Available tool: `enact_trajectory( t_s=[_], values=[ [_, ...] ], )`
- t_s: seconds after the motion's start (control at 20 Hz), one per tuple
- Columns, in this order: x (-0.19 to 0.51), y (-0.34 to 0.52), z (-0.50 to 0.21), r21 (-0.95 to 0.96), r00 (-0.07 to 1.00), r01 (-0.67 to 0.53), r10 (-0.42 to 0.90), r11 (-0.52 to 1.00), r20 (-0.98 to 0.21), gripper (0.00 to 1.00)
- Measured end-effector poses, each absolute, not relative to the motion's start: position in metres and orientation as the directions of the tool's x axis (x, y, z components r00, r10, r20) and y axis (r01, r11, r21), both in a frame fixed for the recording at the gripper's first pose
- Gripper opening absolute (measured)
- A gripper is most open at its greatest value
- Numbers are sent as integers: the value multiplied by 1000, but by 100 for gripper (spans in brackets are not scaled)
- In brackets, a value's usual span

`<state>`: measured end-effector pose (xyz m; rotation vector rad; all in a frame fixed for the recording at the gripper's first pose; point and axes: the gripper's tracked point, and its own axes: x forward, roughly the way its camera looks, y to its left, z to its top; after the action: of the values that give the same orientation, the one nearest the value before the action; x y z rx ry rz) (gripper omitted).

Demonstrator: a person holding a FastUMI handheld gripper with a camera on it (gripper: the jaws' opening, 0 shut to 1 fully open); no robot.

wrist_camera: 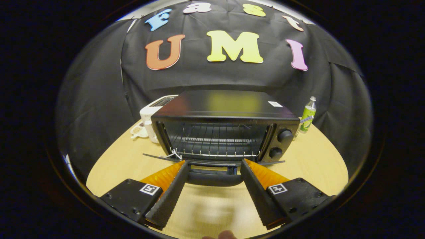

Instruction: Open the toaster oven, put the food inside, and close the toaster oven door.

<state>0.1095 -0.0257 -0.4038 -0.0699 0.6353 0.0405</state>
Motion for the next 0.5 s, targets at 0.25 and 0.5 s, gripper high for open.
enact_trajectory(
  t_s=[0.25,0.5],
  values=[
    [85,-36,-444,19,702,-38,40,999,-711,100],
    [89,-49,-454,38,662,-11,36,999,-749,100]
  ],
)
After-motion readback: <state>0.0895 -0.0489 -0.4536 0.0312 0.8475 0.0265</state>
